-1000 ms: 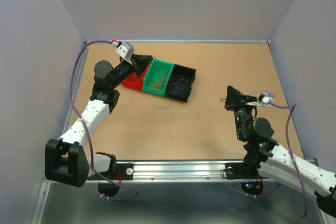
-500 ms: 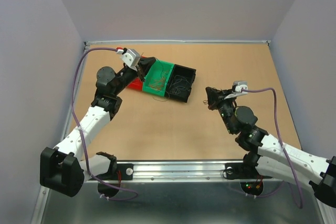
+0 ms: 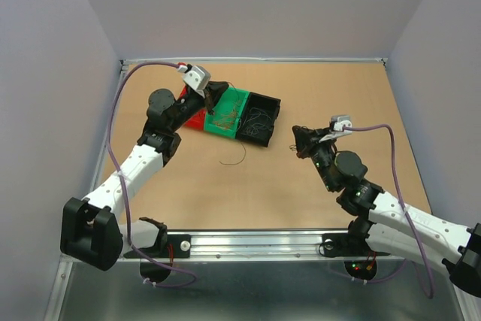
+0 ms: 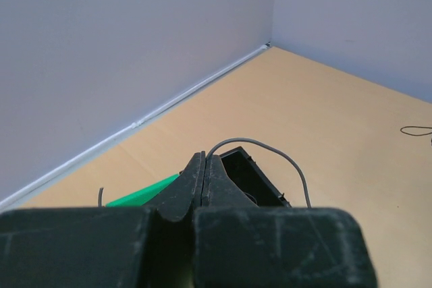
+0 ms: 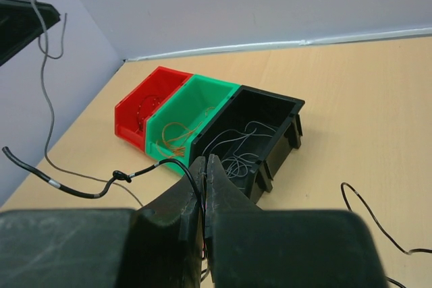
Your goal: Untangle the cables
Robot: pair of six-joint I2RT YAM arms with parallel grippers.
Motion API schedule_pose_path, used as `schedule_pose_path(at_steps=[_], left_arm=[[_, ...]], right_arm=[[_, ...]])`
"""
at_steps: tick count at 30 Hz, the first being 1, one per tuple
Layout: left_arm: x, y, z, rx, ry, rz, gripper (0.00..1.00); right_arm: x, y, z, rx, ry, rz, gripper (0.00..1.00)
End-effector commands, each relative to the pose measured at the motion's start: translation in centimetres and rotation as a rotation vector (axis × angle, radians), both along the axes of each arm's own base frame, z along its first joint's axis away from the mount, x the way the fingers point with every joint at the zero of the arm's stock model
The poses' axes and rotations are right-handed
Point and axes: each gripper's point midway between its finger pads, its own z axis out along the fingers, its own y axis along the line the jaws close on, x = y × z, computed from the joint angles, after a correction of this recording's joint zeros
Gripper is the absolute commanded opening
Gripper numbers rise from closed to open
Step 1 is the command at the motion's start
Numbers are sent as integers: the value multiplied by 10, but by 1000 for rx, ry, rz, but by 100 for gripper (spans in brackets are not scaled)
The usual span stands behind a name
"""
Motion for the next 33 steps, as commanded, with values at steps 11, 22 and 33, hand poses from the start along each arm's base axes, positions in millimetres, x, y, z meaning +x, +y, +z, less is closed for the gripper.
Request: schedule_pose_path(at_steps=[11, 22, 33], left_arm=[[58, -20, 36, -26, 20, 297, 0], [87, -40, -27, 56, 156, 424, 0], [82, -63, -105, 161, 333, 585, 0]], right_arm=[[-1, -19, 42, 94, -69, -69, 1], [-2, -21, 44, 106, -71, -69, 1], [-3, -20, 44, 111, -71, -64, 1]])
